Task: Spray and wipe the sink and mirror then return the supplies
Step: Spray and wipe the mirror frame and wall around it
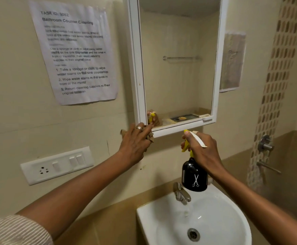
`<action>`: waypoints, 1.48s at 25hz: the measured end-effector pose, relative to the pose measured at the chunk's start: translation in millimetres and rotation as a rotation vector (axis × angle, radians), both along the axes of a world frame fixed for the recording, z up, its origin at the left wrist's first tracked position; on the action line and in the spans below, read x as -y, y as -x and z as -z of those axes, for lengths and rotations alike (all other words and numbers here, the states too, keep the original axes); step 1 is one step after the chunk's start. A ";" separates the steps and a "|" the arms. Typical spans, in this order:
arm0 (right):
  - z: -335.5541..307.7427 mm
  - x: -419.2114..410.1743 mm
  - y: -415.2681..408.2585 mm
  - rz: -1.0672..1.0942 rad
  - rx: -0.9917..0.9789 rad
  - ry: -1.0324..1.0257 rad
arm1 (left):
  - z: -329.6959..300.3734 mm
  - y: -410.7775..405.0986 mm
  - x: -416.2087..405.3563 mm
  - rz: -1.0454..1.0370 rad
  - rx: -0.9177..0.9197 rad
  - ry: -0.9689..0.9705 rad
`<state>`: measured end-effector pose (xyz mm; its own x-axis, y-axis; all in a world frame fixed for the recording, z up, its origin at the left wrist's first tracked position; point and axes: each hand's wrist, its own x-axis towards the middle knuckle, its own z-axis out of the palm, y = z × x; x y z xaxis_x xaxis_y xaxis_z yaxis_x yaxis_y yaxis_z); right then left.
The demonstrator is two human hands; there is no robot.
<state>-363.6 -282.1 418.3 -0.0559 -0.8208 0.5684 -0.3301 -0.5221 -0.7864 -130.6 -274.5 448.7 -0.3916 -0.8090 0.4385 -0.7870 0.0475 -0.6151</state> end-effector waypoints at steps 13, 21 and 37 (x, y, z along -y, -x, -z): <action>-16.5 45.3 110.2 0.180 0.157 0.017 | -27.3 116.4 -3.3 0.121 -0.216 -0.001; -4.7 85.6 207.5 0.240 0.157 0.066 | -122.0 273.7 151.4 0.279 -0.273 0.152; 7.4 123.8 257.9 0.170 0.271 0.012 | 14.3 312.0 238.2 0.129 0.098 0.015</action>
<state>-621.5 -405.9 410.9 -0.3425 -0.7799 0.5239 -0.1927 -0.4874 -0.8516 -442.5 -512.7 434.4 -0.5335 -0.7426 0.4049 -0.7109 0.1343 -0.6903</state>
